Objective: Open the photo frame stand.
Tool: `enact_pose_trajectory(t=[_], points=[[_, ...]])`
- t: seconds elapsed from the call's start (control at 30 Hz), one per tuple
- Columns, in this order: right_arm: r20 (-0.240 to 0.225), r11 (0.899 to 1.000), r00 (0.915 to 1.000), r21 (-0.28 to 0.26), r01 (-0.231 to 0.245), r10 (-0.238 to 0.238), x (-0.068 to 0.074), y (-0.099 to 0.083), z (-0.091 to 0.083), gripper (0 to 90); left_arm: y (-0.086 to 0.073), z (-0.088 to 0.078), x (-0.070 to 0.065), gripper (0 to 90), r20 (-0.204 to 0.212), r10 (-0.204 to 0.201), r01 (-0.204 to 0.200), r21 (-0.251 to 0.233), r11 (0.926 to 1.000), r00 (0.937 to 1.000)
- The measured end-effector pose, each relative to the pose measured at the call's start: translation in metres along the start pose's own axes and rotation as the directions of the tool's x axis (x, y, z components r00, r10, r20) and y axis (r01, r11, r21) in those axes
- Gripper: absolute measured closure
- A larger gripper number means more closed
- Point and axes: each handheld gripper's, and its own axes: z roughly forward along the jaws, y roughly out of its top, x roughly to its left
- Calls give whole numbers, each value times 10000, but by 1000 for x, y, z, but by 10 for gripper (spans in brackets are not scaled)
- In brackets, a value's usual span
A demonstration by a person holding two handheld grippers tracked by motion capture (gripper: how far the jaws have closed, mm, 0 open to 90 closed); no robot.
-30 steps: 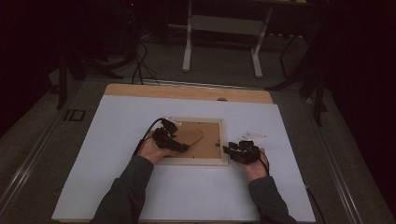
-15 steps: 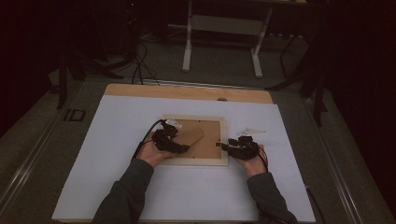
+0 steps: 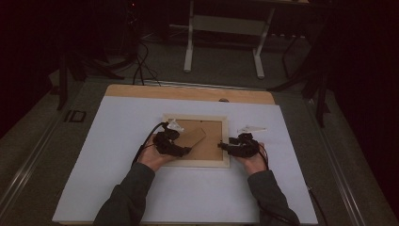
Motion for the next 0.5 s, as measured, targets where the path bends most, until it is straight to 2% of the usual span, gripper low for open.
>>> enact_pose_trajectory(t=[0.27,0.5], points=[[-220,9998,9995,-4,-209,209,-3,6,2,411,-2,-4,-8,408,-321,337,-346,-277,9990,9989],[-401,9995,9987,-7,-326,326,-6,12,3,373,-4,-7,-15,407,-645,702,-736,-521,9959,9954]])
